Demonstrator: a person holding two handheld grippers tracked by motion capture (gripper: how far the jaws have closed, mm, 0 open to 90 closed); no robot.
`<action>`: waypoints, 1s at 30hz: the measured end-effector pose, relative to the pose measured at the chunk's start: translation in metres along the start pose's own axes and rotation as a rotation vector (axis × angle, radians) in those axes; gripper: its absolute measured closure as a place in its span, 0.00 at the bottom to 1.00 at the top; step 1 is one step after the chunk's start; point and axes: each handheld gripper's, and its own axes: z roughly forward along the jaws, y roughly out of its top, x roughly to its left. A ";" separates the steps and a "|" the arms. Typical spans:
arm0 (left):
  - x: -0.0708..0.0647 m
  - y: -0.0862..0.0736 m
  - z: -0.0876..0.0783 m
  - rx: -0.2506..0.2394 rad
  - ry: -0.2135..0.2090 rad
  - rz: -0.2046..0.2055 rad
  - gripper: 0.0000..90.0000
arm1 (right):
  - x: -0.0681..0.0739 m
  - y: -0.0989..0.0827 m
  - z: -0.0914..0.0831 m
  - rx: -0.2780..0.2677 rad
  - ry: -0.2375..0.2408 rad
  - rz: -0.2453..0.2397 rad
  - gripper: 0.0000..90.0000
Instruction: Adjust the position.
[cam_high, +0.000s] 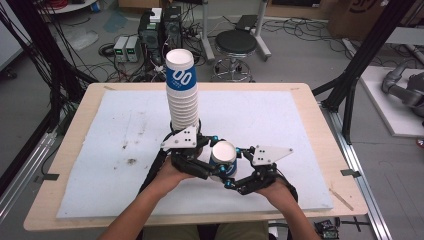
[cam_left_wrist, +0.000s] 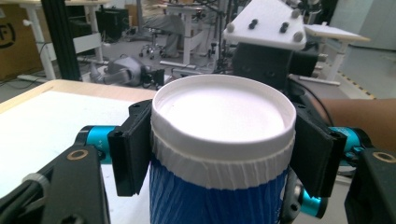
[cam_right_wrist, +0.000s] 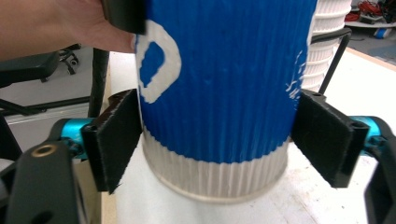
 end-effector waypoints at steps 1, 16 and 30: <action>0.000 0.000 0.000 -0.003 -0.003 0.003 0.34 | 0.000 0.000 0.000 -0.003 0.005 0.000 0.20; -0.002 0.001 -0.001 -0.011 -0.021 0.005 0.34 | 0.001 0.001 -0.005 0.018 0.011 -0.046 0.31; -0.005 -0.003 -0.001 0.086 -0.005 -0.003 0.17 | -0.002 0.003 -0.014 0.086 0.030 -0.050 0.33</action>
